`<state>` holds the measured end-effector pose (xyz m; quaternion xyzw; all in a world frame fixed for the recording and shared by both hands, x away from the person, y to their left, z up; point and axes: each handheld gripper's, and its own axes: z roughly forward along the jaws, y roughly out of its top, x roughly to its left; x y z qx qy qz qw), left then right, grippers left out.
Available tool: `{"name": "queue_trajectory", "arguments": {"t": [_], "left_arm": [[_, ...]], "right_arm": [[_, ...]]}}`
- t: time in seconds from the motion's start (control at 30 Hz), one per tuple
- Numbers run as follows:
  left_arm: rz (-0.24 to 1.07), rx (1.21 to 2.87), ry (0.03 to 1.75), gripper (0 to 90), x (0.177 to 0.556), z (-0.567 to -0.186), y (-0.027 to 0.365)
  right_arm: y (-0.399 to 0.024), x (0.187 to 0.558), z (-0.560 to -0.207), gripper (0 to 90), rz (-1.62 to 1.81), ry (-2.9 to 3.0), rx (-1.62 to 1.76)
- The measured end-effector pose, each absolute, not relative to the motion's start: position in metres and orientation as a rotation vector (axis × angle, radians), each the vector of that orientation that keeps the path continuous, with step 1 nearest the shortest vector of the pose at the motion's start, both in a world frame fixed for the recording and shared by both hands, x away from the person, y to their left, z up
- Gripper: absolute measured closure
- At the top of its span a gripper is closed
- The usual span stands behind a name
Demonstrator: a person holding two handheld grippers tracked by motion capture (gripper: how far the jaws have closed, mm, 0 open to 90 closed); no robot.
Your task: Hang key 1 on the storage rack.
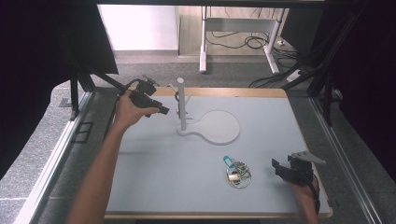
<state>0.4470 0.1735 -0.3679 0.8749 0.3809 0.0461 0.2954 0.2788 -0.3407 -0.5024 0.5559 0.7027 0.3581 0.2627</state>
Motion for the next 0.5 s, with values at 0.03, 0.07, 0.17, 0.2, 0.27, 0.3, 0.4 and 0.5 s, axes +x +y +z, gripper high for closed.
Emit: {"name": "queue_trajectory", "arguments": {"t": [0.03,0.07,0.17,0.2,0.27,0.3,0.4,0.5], "left_arm": [[0.132,2.340,1.011,46.8,0.444,-0.370,0.175],[0.132,2.340,1.011,45.4,0.444,-0.370,0.175],[0.127,2.330,1.012,42.2,0.429,-0.379,0.183],[0.123,2.317,1.012,41.3,0.424,-0.382,0.186],[0.112,2.316,1.002,38.6,0.415,-0.388,0.189],[0.116,2.311,0.996,38.0,0.409,-0.390,0.191],[0.115,2.279,0.980,36.8,0.392,-0.399,0.198],[0.122,2.246,0.968,36.0,0.378,-0.408,0.201]], "right_arm": [[-0.339,0.278,-0.501,31.3,0.975,1.910,1.490],[-0.337,0.278,-0.501,31.2,0.976,1.917,1.472],[-0.331,0.278,-0.500,31.1,0.998,1.952,1.442],[-0.330,0.278,-0.500,31.1,1.009,1.964,1.433],[-0.328,0.277,-0.498,31.0,1.037,1.988,1.415],[-0.327,0.277,-0.497,30.7,1.047,1.994,1.403],[-0.323,0.276,-0.491,29.8,1.060,2.010,1.363],[-0.321,0.275,-0.486,29.9,1.066,2.020,1.339]]}}
